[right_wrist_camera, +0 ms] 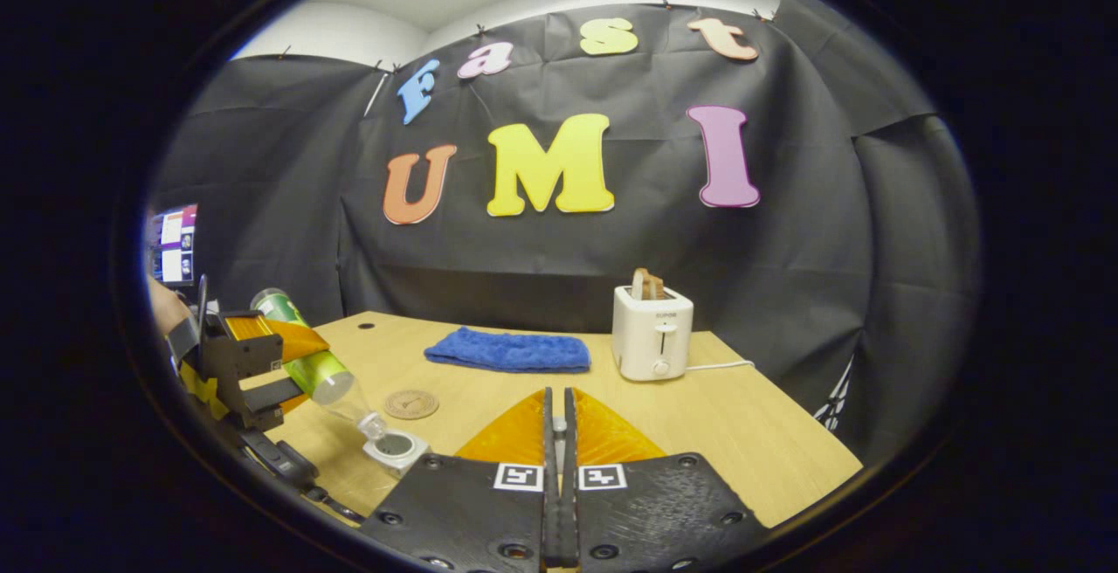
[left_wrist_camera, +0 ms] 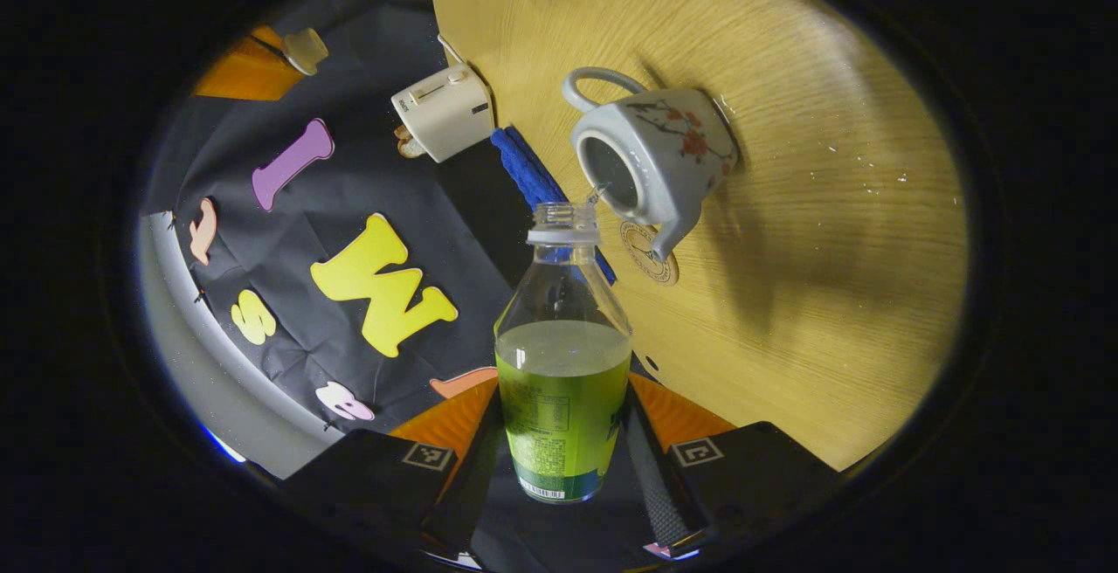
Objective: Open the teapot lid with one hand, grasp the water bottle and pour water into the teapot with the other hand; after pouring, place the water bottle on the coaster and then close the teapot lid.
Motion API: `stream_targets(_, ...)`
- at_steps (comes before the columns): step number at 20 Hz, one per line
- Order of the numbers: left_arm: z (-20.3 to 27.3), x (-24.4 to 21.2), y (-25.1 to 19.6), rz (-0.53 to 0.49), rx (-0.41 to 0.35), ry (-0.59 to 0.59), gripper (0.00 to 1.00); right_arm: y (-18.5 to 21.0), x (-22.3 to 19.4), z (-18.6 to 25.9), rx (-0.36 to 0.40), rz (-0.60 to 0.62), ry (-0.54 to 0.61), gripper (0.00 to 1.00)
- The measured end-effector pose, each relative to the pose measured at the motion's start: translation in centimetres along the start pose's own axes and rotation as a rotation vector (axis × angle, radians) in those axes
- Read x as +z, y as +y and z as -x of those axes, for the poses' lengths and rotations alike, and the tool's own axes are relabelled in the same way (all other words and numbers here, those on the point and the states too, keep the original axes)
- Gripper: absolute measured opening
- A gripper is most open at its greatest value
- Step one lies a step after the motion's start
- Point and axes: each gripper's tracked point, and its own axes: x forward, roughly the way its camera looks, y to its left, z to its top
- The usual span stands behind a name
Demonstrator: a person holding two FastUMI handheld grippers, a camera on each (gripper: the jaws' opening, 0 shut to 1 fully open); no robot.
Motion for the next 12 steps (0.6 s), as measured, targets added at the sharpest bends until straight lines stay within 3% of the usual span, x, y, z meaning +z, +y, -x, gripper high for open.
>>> stream_targets(12,-0.1,-0.7,2.4,-0.175,0.041,0.014,0.76,-1.3,-0.1,0.1,-0.012,-0.006,0.007,0.0)
